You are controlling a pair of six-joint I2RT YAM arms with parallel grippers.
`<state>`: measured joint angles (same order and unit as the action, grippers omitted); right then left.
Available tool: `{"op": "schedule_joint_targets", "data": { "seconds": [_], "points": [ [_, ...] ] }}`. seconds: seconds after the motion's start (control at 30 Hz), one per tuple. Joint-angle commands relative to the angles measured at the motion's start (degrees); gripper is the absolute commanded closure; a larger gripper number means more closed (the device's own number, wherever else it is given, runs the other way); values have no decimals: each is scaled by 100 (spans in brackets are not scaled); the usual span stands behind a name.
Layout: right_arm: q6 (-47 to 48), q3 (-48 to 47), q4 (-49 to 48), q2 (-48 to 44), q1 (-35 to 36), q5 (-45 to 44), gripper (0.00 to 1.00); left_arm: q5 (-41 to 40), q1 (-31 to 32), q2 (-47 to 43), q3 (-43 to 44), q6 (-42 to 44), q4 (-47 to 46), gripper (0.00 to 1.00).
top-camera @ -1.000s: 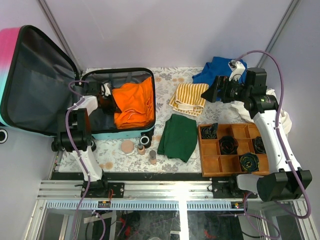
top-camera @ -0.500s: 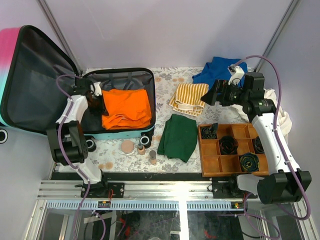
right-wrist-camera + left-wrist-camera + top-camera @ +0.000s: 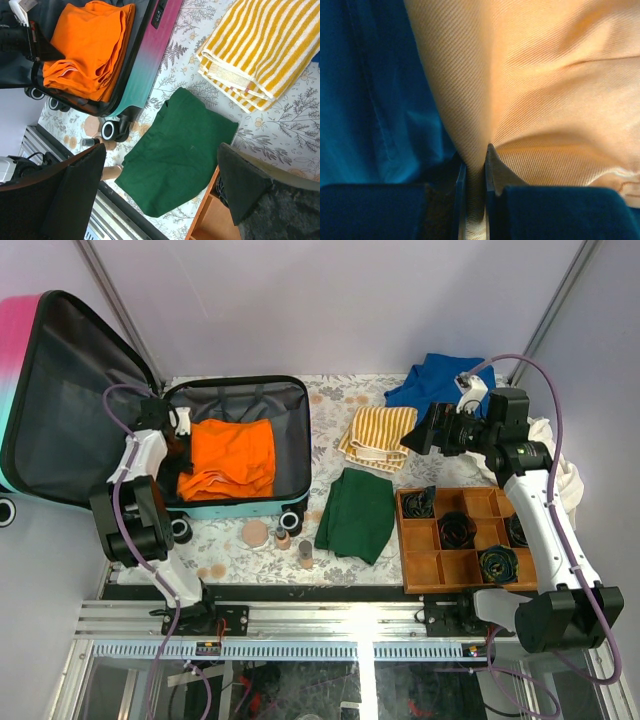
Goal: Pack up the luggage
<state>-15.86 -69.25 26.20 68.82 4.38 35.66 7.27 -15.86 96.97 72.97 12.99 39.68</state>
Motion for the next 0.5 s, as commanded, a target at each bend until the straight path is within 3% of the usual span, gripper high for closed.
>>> {"op": "schedule_joint_targets", "data": {
  "seconds": [0.0, 0.13, 0.2, 0.23, 0.3, 0.4, 0.47],
  "points": [
    [-23, -10, -255, -149, -10, 187, 1, -903, -126, 410, 382, 601, -527, 100],
    [-18, 44, -267, -179, -8, 157, 1, -1189, -168, 555, 351, 758, -446, 98],
    [-33, 100, -302, -189, -12, 156, 1, -1194, -170, 514, 275, 790, -524, 87],
    [-36, 133, -314, -192, -13, 166, 1, -1148, -169, 474, 286, 786, -509, 76],
    [-47, 155, -319, -170, -8, 180, 1, -816, -167, 355, 377, 892, -321, 44],
    [-5, 85, -244, -108, -15, 143, 1, -393, -137, -18, 413, 1013, -218, 11],
    [59, 26, -170, -53, -8, 88, 1, -165, -107, -286, 441, 1085, -118, 3]
  ]
}}
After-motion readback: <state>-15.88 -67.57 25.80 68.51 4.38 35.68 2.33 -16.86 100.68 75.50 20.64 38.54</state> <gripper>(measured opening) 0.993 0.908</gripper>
